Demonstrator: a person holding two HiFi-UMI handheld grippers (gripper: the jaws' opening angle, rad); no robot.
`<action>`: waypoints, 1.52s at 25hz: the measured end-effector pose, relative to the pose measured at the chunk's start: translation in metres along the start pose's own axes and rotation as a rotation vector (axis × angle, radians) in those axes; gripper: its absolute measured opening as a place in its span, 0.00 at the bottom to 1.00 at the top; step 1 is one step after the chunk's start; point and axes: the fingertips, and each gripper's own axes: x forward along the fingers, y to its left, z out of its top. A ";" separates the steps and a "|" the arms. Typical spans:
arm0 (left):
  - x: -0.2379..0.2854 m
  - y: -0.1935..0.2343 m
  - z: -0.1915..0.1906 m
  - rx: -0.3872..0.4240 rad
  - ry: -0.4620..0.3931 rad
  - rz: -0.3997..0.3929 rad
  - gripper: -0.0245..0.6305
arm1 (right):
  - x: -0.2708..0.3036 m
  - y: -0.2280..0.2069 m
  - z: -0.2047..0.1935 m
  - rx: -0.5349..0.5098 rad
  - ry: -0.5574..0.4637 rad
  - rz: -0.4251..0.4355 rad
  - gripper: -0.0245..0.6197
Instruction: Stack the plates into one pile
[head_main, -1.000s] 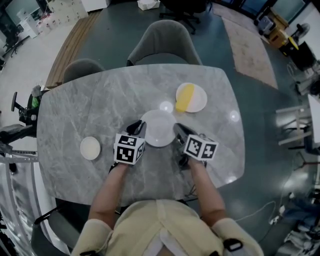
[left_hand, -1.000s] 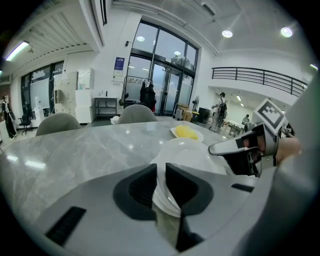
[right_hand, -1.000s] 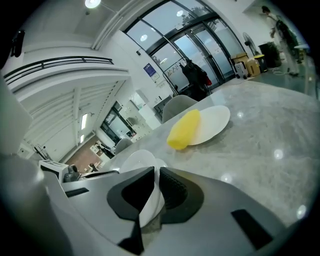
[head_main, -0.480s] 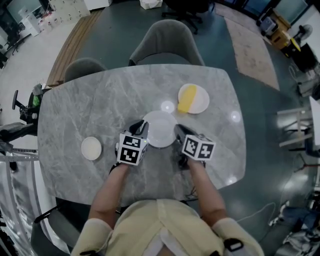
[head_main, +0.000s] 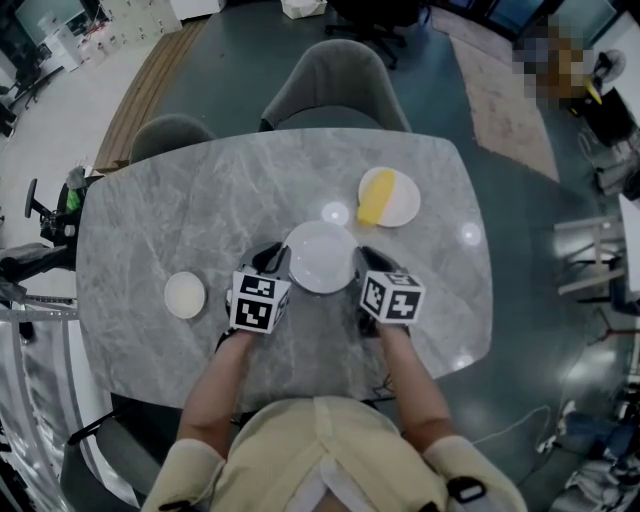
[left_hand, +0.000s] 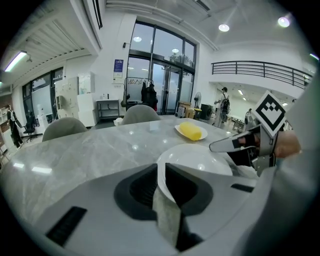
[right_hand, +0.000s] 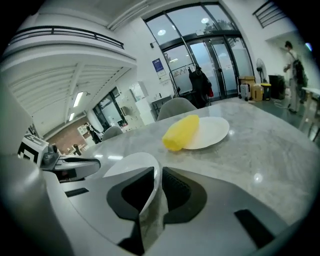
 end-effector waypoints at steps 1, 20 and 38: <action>-0.002 0.001 0.000 -0.003 -0.002 0.002 0.11 | 0.000 0.000 0.000 -0.014 -0.002 -0.006 0.09; -0.071 0.012 0.020 -0.114 -0.181 0.052 0.06 | -0.045 0.019 0.015 -0.101 -0.077 0.024 0.08; -0.102 0.003 0.014 -0.108 -0.201 0.102 0.05 | -0.078 0.028 0.016 -0.133 -0.139 0.011 0.04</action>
